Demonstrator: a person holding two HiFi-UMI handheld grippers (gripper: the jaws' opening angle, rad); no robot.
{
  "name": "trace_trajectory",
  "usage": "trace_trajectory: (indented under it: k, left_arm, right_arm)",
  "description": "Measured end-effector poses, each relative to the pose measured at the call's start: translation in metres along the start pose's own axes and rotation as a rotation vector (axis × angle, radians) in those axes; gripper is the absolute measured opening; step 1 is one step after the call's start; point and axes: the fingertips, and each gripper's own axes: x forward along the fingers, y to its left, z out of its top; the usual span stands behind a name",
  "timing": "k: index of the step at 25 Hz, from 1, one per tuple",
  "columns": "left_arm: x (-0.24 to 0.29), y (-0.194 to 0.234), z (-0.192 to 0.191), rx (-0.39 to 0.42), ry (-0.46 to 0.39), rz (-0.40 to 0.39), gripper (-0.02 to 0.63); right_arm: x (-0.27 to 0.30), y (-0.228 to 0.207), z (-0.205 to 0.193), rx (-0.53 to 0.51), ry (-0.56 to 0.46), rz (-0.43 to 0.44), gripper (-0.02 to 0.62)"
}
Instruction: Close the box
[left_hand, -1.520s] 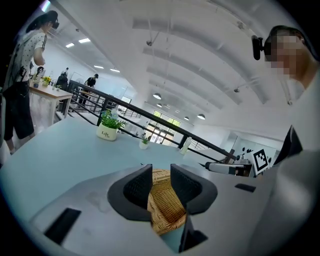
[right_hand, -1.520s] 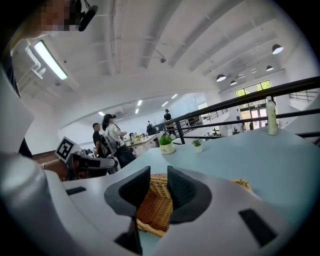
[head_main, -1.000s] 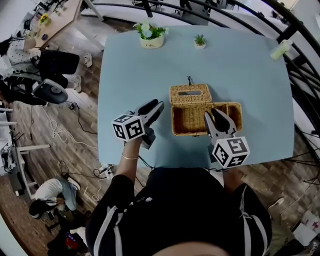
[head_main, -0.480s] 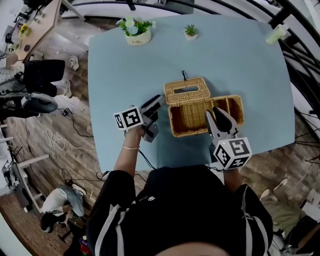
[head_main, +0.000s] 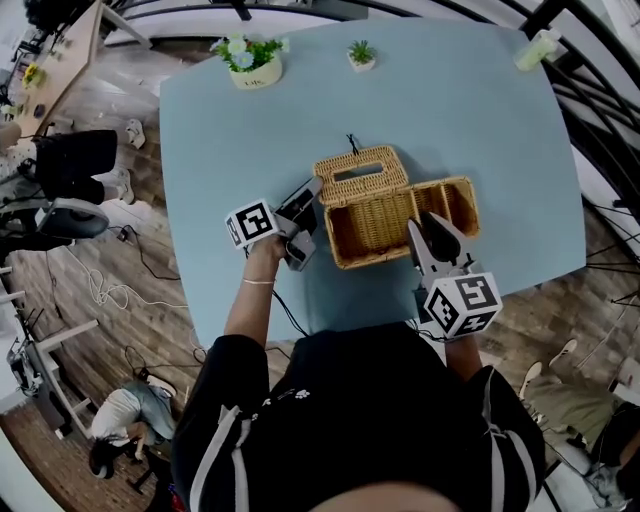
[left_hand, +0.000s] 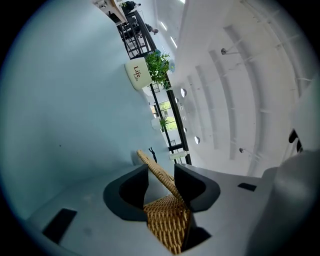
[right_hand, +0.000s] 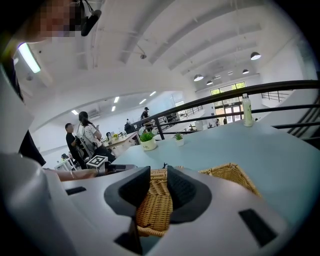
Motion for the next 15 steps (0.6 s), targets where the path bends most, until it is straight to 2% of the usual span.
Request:
trace_trajectory:
  k: [3,8,11,15]
  left_arm:
    - [0.004,-0.001,0.001,-0.007,-0.009,-0.019,0.14]
    - [0.002,0.001,0.003,-0.017,-0.024,0.012,0.115]
    - [0.001,-0.002,0.007,0.017,-0.04,0.037,0.106]
    - [0.001,-0.012,0.013,0.043,-0.067,0.014,0.098]
  right_arm:
    - [-0.003,-0.001,0.0,0.002,-0.005,-0.005,0.105]
    - [-0.005,-0.004,0.002,0.008,-0.008,-0.002,0.104]
    - [-0.006,-0.006,0.002,0.01,-0.005,-0.002,0.104]
    - [-0.002,-0.012,0.005,0.001,-0.008,-0.006,0.104]
